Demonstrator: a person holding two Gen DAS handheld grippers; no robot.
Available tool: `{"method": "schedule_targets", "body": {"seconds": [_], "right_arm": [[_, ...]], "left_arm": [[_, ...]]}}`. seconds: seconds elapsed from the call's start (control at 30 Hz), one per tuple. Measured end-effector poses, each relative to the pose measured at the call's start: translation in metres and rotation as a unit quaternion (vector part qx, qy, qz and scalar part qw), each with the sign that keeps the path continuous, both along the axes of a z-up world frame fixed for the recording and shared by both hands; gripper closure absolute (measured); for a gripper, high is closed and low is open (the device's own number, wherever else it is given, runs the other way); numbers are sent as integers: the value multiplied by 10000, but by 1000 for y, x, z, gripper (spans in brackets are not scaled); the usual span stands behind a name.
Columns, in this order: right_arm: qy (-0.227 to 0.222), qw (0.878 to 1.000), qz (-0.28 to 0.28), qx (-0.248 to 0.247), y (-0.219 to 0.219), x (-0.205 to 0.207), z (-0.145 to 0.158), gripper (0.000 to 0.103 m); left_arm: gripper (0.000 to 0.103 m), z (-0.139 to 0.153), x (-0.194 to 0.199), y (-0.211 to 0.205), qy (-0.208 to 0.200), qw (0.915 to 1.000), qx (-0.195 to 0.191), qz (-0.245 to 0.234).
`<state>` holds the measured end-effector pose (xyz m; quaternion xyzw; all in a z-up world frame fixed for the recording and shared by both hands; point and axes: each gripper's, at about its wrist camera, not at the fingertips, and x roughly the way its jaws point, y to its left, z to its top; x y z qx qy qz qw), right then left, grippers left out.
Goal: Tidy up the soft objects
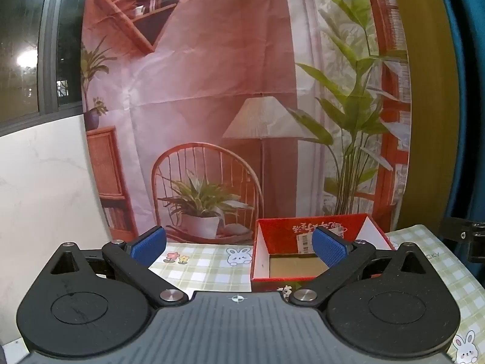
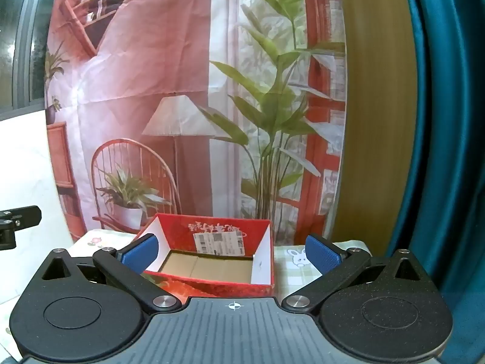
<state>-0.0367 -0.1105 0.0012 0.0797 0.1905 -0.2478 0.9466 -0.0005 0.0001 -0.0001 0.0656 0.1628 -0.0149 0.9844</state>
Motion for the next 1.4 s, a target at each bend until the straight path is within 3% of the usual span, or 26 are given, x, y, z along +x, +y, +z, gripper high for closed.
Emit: {"method": "schedule_targets", "body": {"seconds": [1.4], "right_arm": [[-132,9999,-31,49,0,-6,-2,0]], "left_arm": [[0,-2,0,3,69,9999,-154,-6]]}}
